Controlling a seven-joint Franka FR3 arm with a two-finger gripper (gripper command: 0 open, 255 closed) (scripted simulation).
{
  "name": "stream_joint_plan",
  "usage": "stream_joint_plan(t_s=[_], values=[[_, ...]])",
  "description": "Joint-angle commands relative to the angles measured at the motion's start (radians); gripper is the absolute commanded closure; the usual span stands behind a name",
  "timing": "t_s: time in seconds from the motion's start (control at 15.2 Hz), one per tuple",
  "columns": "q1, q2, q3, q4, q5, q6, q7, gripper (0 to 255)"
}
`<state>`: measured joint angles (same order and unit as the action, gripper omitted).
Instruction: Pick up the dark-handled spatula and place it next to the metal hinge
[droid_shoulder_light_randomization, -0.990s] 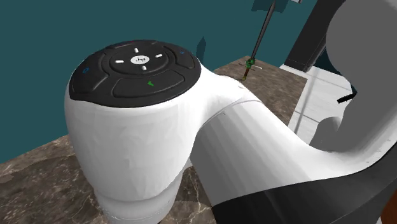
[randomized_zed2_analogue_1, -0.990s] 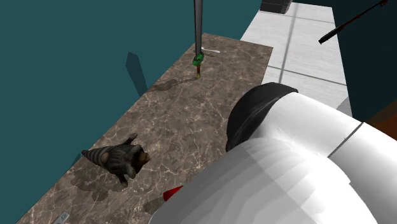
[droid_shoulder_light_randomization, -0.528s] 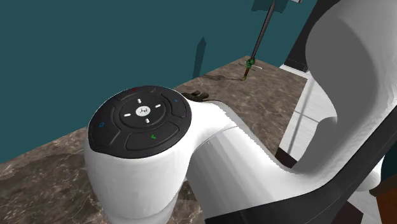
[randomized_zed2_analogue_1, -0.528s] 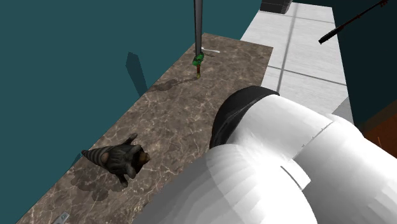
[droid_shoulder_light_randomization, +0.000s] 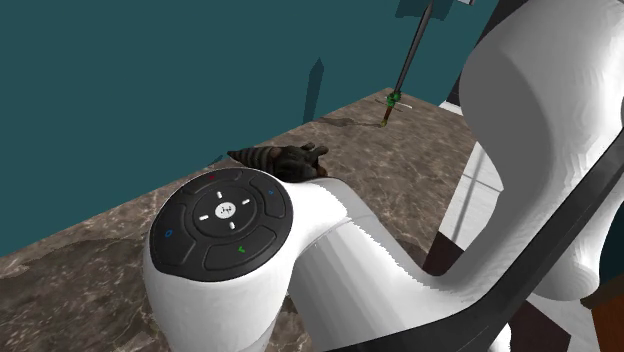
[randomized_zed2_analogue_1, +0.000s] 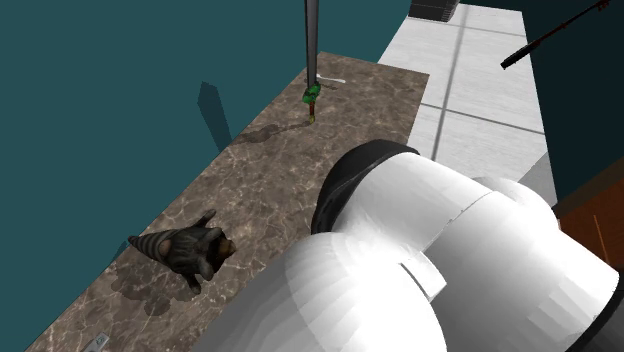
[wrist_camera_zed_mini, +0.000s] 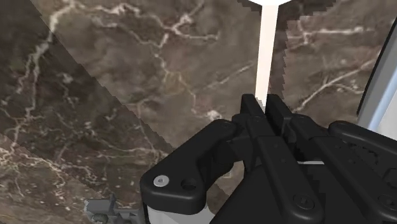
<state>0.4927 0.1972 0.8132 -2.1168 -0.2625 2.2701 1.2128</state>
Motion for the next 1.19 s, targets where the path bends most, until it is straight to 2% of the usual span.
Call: stream_joint_plan(t_s=[0.0,0.13,0.2,0.53,0.79,1.12], values=[[0.000,0.001,0.000,0.000,-0.001,0.001,0.001,255],[0.000,0.000,0.000,0.000,-0.001,0.000,0.001,255],[0.000,0.000,0.000,0.000,-0.001,0.000,0.001,0],[0.000,0.000,0.000,0.000,-0.001,0.000,0.001,0],[-0.027,-0.093,0.030,0.047,0.099,-0.104,-0.067,0],[-0.027,-0.093,0.030,0.047,0.099,-0.104,-0.067,0]])
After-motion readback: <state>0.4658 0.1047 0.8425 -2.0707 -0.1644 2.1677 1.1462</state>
